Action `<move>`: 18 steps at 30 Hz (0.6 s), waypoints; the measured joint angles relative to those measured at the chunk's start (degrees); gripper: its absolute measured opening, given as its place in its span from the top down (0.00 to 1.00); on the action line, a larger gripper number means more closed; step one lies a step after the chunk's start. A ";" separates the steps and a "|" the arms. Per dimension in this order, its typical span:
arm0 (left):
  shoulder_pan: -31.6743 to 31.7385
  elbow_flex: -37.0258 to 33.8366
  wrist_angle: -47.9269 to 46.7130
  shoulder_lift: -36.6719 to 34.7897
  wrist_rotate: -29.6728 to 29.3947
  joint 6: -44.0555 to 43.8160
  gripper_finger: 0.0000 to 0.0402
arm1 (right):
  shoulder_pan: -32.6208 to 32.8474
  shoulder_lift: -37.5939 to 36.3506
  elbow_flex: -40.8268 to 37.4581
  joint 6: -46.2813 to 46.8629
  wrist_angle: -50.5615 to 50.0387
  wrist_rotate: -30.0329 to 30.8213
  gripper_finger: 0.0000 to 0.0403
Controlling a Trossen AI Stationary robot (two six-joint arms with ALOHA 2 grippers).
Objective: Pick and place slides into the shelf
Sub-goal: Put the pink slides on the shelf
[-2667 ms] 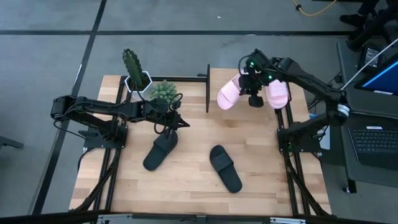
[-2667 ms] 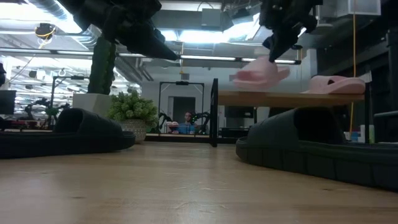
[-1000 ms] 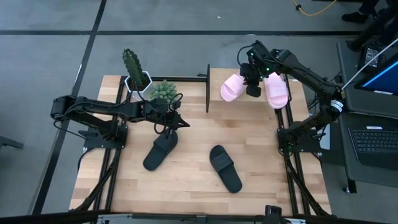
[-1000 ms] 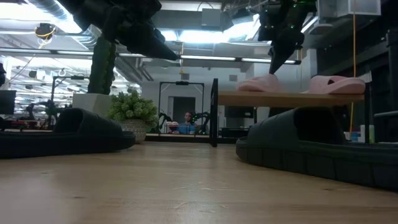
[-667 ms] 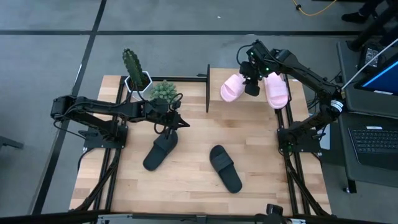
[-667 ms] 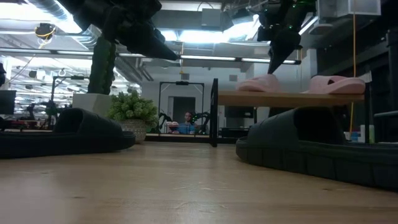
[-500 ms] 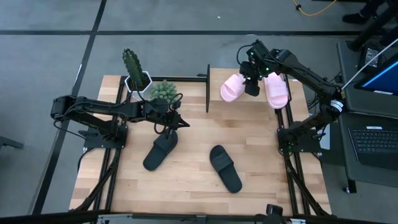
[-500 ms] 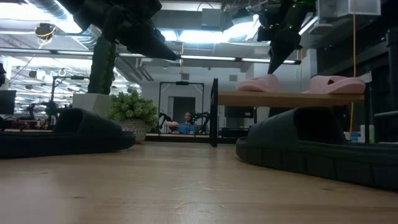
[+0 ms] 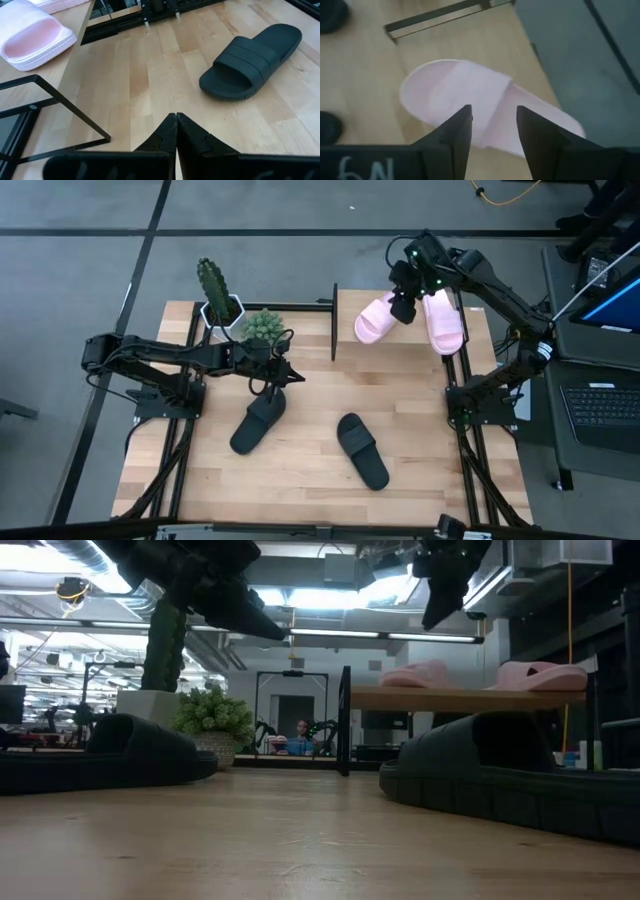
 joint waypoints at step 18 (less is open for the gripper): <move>0.00 -0.02 -2.09 0.00 -0.09 0.33 1.00 | 22.18 -0.07 -6.19 10.88 1.59 12.71 0.63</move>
